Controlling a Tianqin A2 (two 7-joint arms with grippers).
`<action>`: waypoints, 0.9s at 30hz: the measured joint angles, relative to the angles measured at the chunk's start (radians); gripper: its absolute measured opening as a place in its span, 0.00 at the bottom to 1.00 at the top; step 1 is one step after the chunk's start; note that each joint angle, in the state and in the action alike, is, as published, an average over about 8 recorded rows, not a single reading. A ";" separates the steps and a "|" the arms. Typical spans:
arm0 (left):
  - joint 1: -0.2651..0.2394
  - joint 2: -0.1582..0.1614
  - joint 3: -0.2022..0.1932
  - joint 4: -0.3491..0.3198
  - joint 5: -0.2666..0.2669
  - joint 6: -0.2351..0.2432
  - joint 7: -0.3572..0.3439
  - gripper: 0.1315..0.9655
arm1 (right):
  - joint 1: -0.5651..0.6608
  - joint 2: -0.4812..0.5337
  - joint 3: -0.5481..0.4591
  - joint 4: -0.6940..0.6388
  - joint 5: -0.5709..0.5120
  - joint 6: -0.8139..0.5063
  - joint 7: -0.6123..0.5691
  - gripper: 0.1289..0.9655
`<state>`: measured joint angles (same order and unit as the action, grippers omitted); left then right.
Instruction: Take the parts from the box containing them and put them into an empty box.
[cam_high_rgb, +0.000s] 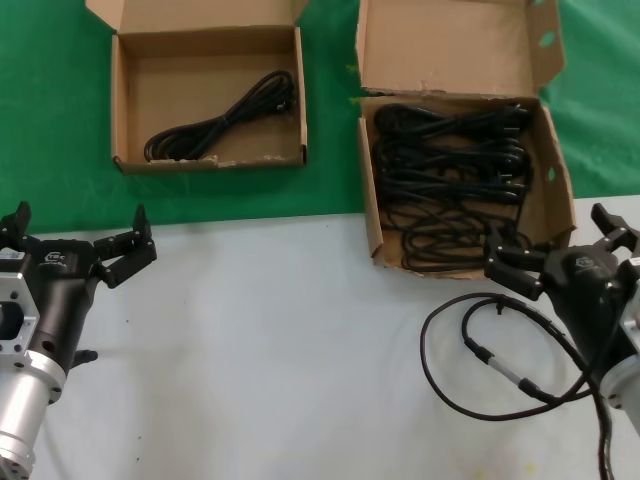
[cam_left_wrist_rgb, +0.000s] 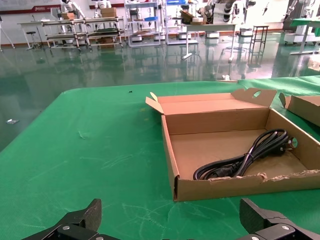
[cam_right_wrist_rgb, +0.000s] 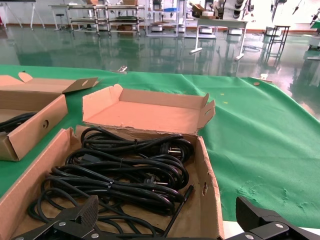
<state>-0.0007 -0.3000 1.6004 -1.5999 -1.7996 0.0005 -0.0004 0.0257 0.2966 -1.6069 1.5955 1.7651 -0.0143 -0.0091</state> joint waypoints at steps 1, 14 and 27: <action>0.000 0.000 0.000 0.000 0.000 0.000 0.000 1.00 | 0.000 0.000 0.000 0.000 0.000 0.000 0.000 1.00; 0.000 0.000 0.000 0.000 0.000 0.000 0.000 1.00 | 0.000 0.000 0.000 0.000 0.000 0.000 0.000 1.00; 0.000 0.000 0.000 0.000 0.000 0.000 0.000 1.00 | 0.000 0.000 0.000 0.000 0.000 0.000 0.000 1.00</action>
<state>-0.0007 -0.3000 1.6004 -1.5999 -1.7996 0.0005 -0.0005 0.0257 0.2966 -1.6069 1.5955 1.7651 -0.0143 -0.0091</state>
